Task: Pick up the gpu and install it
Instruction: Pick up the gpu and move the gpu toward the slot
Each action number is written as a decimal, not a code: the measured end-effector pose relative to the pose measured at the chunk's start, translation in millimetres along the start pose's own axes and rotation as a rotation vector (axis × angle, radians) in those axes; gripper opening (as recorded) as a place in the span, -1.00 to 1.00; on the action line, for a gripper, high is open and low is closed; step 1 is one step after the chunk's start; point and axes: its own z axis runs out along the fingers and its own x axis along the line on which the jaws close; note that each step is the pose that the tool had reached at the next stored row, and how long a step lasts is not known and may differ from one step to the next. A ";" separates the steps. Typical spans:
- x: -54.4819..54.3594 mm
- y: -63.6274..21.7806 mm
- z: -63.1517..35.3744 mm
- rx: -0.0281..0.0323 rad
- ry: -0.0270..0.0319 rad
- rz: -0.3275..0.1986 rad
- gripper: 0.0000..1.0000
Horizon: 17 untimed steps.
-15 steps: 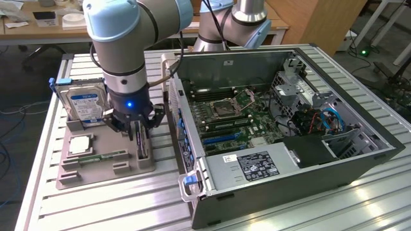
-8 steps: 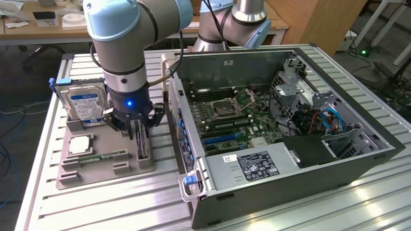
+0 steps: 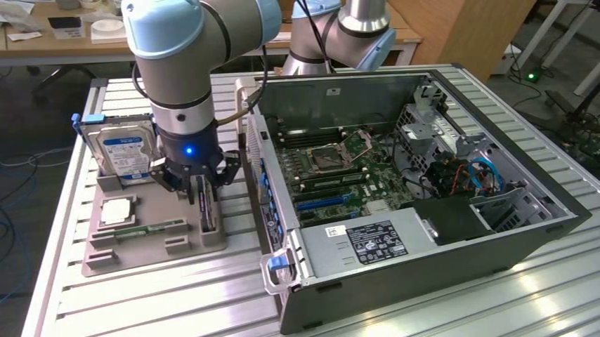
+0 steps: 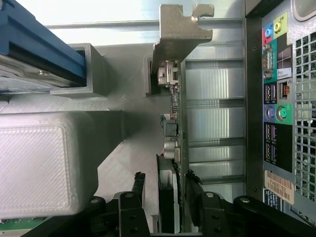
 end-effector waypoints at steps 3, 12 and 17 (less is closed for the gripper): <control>0.0 0.0 0.0 0.0002 0.0000 0.000 -0.08; 0.0 0.0 0.1 0.0001 -0.0001 0.000 -0.25; 0.0 0.0 0.1 0.0001 -0.0001 0.000 -0.41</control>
